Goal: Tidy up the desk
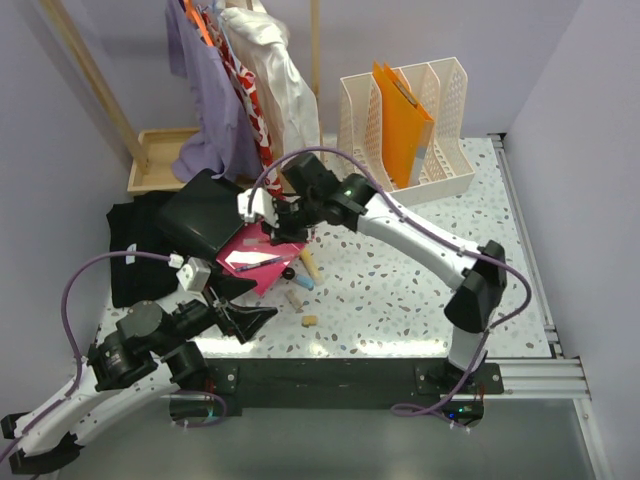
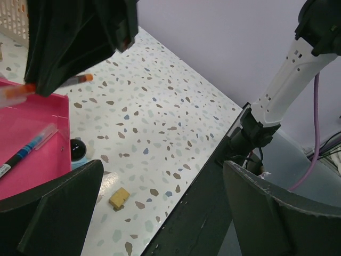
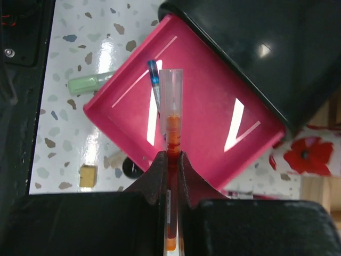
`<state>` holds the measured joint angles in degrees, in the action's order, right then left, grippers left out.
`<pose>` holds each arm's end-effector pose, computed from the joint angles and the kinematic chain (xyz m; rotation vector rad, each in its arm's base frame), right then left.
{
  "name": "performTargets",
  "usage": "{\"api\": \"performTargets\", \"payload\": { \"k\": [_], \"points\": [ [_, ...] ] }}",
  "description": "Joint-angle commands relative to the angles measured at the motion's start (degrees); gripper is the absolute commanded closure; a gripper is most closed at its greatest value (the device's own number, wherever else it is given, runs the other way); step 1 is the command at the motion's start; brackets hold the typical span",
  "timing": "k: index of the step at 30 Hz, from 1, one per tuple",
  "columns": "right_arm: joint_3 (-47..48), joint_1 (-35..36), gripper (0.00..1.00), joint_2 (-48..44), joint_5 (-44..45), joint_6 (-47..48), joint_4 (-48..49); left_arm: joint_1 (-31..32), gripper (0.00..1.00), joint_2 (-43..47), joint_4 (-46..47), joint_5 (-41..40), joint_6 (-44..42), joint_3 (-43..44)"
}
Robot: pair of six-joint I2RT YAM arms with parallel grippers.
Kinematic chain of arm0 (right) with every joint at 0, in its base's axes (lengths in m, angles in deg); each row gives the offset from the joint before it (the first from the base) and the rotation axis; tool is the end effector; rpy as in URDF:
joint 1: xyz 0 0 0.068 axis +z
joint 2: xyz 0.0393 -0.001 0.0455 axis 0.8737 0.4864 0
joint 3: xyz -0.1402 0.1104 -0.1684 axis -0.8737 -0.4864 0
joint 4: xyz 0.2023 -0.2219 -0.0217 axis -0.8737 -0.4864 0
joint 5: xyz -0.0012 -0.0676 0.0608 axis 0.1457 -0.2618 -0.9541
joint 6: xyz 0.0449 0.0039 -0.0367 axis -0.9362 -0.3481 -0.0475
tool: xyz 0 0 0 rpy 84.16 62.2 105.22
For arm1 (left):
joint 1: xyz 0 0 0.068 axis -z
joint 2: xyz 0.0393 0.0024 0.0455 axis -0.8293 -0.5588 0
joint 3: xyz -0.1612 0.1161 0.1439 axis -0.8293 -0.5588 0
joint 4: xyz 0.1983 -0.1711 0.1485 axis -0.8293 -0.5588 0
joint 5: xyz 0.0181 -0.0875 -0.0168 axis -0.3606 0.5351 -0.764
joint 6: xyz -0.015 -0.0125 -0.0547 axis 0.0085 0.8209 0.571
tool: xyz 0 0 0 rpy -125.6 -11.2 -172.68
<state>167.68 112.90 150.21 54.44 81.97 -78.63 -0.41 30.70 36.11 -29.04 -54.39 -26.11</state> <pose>0.2593 0.3620 0.3315 -1.7905 1.4882 0.6681 0.0809 -0.1165 0.3114 0.3844 1.6320 -1.1117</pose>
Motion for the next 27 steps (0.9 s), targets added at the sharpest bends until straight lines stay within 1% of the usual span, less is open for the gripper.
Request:
{"api": "performTargets", "payload": {
  "k": [1, 4, 6, 10, 14, 15, 16, 18, 19, 21, 24, 27],
  "points": [
    [8.3, 2.0, 1.0, 6.8, 4.3, -2.0, -0.3, -0.4, 0.0, 0.7, 3.0, 0.6, -1.4, 0.0],
    [13.3, 2.5, 1.0, 10.7, 6.0, -2.0, -2.1, -0.7, 0.0, 0.7, 3.0, 0.6, -1.4, 0.0],
    [14.6, 2.6, 1.0, 13.5, 6.5, -2.2, -2.6, -0.7, 0.0, 0.7, 2.9, 0.6, -1.4, 0.0],
    [16.6, 2.7, 0.94, 16.0, 6.9, -2.4, -3.0, -0.8, 0.0, 0.6, 2.9, 0.6, -1.4, 0.1],
    [16.7, 2.7, 0.78, 16.5, 8.1, -4.1, -2.6, -0.9, 0.0, 0.6, 2.9, 0.6, -1.4, 0.1],
    [16.7, 2.7, 0.68, 16.3, 8.3, -4.2, -2.6, -0.9, 0.0, 0.5, 2.9, 0.6, -1.3, 0.0],
    [16.6, 2.7, 0.64, 16.1, 8.6, -4.4, -2.7, -0.9, 0.0, 0.5, 3.0, 0.6, -1.3, 0.1],
    [16.1, 2.7, 0.52, 15.3, 9.2, -4.8, -2.8, -0.9, 0.0, 0.5, 2.9, 0.5, -1.3, 0.1],
    [15.3, 2.7, 0.5, 14.2, 9.5, -5.1, -2.7, -0.9, 0.0, 0.5, 2.8, 0.4, -1.3, 0.1],
    [14.4, 2.7, 0.49, 12.8, 10.2, -5.2, -2.8, -0.9, 0.0, 0.5, 2.8, 0.1, -1.2, 0.1],
    [11.2, 2.5, 0.49, 8.3, 10.9, -5.2, -3.3, -0.9, 0.0, 0.3, 2.5, -0.5, -0.9, 0.1],
    [5.0, 1.1, 0.46, 1.7, 9.4, -5.5, -2.6, -0.9, 0.0, 0.1, 2.0, -1.4, -0.7, 0.4]
  ]
}}
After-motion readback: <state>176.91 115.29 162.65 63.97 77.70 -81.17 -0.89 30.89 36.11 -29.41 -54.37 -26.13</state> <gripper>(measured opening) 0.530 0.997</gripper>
